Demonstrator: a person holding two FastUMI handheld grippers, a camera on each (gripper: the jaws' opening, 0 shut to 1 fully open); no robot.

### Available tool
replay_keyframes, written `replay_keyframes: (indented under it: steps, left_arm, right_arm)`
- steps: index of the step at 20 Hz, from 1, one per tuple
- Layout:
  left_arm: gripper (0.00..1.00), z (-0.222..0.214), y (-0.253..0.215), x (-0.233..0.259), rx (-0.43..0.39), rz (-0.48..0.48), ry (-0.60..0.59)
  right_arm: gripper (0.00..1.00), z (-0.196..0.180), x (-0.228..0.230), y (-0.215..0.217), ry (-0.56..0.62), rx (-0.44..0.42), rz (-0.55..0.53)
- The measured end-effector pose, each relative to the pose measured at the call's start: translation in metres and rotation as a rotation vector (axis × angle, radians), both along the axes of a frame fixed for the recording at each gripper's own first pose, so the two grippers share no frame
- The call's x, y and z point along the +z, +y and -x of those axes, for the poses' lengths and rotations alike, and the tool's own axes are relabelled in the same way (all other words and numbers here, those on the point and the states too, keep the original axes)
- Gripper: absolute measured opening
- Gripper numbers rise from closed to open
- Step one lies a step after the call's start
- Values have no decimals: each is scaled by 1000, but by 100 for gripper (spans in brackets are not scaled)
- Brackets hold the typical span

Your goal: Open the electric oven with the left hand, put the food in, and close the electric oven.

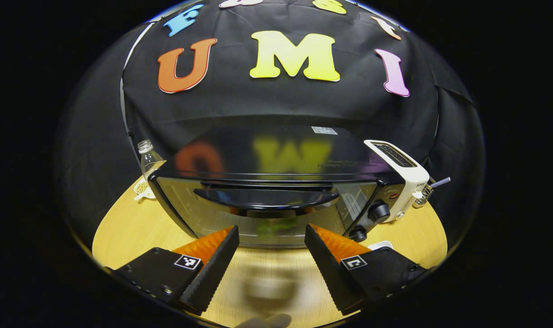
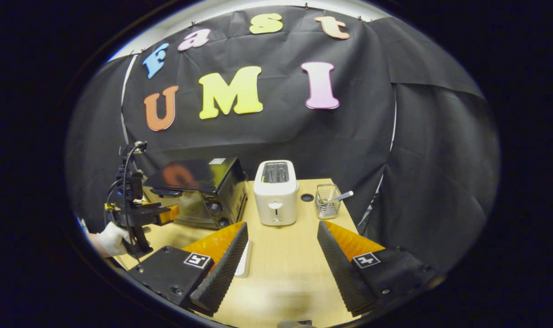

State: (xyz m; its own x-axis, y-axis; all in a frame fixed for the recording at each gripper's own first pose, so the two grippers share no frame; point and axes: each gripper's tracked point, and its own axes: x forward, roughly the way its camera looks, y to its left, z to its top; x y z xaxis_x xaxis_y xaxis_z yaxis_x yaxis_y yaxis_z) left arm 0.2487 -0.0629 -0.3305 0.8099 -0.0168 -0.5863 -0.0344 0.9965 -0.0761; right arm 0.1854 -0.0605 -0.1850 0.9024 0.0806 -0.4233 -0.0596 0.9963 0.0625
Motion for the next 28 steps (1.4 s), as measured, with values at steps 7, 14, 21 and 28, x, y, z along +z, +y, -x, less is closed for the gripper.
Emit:
replay_keyframes:
  steps: [7, 14, 21, 28]
  left_arm:
    - [96, 54, 9, 56, 29, -27, -70]
    - [96, 118, 30, 172, 31, -53, -279]
    - [96, 167, 56, 269, -19, -32, -454]
    - [96, 205, 96, 304, 11, -31, -516]
  right_arm:
    - [98, 8, 2, 21, -27, 107, -32]
    - [98, 25, 51, 48, -141, 154, -18]
    - [90, 78, 135, 94, -304, 122, -38]
    - [89, 113, 187, 121, -422, 83, 1]
